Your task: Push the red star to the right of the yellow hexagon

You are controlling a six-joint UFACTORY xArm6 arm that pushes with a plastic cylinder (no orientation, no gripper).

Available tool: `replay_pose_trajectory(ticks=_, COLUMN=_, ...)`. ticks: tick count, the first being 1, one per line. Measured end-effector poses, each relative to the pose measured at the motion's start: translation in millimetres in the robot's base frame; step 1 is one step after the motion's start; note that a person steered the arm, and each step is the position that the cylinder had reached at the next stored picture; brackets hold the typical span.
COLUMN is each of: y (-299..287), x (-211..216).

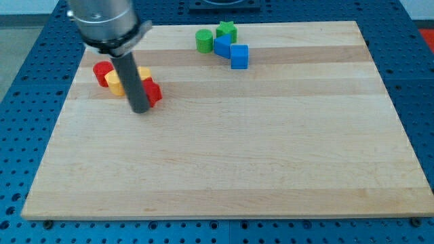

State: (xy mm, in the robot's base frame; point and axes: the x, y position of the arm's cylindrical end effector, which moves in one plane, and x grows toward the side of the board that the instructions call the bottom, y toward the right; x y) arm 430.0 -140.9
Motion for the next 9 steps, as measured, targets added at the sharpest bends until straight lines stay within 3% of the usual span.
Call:
replay_pose_trajectory(ticks=1, y=56, x=0)
replay_pose_trajectory(ticks=2, y=72, x=-4)
replay_pose_trajectory(ticks=4, y=-23, x=16)
replay_pose_trajectory(ticks=5, y=-50, x=-9)
replay_pose_trajectory(ticks=9, y=12, x=-38)
